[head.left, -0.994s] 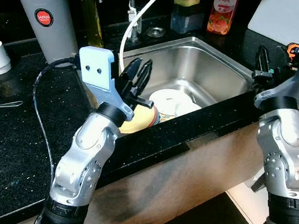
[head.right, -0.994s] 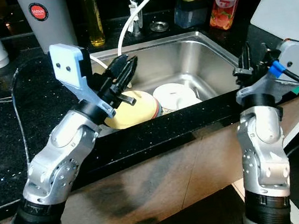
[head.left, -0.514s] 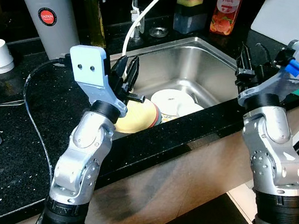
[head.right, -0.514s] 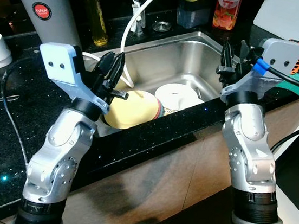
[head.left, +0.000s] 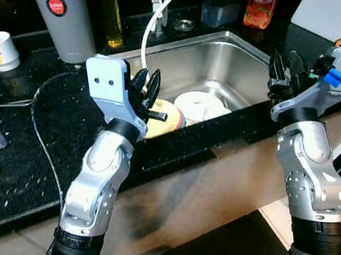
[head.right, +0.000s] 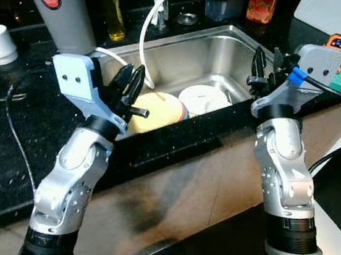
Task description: Kitchen organization
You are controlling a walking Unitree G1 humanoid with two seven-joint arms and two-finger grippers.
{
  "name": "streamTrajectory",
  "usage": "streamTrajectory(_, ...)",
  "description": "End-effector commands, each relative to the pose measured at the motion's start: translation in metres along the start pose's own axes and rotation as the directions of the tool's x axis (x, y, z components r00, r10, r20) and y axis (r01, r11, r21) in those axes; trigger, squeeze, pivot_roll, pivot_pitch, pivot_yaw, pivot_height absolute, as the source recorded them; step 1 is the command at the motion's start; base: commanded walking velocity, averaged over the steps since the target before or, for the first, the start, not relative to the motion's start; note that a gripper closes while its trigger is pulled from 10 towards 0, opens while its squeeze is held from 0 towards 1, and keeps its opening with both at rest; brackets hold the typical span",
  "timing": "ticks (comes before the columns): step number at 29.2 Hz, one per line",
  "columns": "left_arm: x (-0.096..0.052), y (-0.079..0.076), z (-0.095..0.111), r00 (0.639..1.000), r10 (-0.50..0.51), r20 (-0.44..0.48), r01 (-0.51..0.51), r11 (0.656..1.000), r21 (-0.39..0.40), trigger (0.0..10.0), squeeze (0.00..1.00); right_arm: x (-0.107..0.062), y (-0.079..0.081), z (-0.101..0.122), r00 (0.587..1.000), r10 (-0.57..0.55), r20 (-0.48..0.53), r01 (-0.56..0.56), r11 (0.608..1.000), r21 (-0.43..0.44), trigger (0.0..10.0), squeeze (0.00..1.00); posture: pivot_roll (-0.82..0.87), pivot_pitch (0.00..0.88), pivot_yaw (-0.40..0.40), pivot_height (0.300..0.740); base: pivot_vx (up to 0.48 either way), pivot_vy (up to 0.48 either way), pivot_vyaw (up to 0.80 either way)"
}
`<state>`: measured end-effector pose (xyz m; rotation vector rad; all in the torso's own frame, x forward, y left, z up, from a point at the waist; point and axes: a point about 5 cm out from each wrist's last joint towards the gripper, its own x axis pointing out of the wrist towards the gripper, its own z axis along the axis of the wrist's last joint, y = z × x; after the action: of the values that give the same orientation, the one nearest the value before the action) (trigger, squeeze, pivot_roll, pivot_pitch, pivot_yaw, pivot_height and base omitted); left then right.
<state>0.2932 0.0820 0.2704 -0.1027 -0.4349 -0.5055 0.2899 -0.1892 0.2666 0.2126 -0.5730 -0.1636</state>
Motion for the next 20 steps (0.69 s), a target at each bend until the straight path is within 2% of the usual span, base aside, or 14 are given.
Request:
streamTrajectory(1,0.0,-0.005,-0.003,1.0,-0.016,-0.014,0.016,1.0,-0.001,10.0,0.0,-0.002,-0.006,-0.003,1.0,-0.021,-0.011,0.021,1.0,-0.002,10.0,0.0,0.01,0.062,-0.04,0.74,-0.48,0.0,0.0)
streamTrajectory(18,-0.002,-0.005,-0.005,0.999,-0.024,-0.028,0.025,1.0,0.016,10.0,0.0,-0.003,-0.006,-0.005,1.0,-0.026,-0.015,0.026,1.0,-0.001,10.0,0.0,0.02,0.063,-0.033,0.74,-0.454,0.0,0.0)
streamTrajectory(19,-0.009,-0.004,-0.015,0.996,-0.04,-0.079,0.043,0.998,0.037,10.0,0.0,-0.005,-0.006,-0.008,0.999,-0.021,-0.026,0.021,1.0,-0.005,10.0,0.0,0.02,0.063,-0.033,0.74,0.0,0.0,0.0)
streamTrajectory(20,-0.009,-0.004,-0.015,0.996,-0.04,-0.079,0.043,0.998,0.037,10.0,0.0,-0.005,-0.006,-0.008,0.999,-0.021,-0.026,0.021,1.0,-0.005,10.0,0.0,0.02,0.063,-0.033,0.74,0.0,0.0,0.0)
